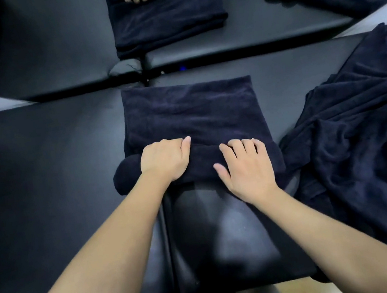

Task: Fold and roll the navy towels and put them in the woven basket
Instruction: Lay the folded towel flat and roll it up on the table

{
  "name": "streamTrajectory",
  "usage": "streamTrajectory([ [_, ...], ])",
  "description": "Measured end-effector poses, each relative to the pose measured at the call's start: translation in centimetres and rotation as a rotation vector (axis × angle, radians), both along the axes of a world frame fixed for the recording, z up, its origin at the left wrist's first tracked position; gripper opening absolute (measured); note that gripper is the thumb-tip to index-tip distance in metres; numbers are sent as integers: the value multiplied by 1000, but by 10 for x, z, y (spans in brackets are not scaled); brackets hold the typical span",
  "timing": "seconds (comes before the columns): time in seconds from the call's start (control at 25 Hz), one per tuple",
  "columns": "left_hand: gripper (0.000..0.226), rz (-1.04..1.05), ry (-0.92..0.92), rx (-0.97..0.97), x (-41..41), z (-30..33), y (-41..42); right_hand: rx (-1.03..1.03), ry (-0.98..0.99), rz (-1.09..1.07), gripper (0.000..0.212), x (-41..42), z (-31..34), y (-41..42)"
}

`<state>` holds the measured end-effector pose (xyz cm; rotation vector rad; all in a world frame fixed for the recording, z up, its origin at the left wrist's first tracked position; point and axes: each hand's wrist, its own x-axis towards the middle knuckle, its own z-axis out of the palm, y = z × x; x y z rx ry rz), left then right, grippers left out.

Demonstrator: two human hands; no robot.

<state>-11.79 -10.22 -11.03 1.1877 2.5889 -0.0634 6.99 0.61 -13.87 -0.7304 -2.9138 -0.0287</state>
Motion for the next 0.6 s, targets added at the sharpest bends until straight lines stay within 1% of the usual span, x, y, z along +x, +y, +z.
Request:
streamTrajectory([
  [0.08,59,-6,-20,-26,-2,2,3,7,-7,6,58,4,-5,-6],
  [0.12,58,-15,-12,-10,2,2,-1,10,-10,19,59,2,-6,-3],
  [0.24,49,-5,127,154,18,1,-17,37,-32,44,54,-17,2,17],
  [0.32,43,31,201,215,36,-4,-27,-9,-76,52,51,-29,7,25],
  [0.36,43,43,212,206,50,-8,-32,-38,-121,51,52,-32,11,28],
  [0.44,52,47,235,204,71,-16,-37,-94,-222,49,58,-40,21,32],
  [0.52,56,21,223,195,60,-16,-31,-161,-299,45,57,-52,30,39],
  [0.6,58,-36,221,135,35,-9,-16,-254,-303,2,51,-59,32,47],
])
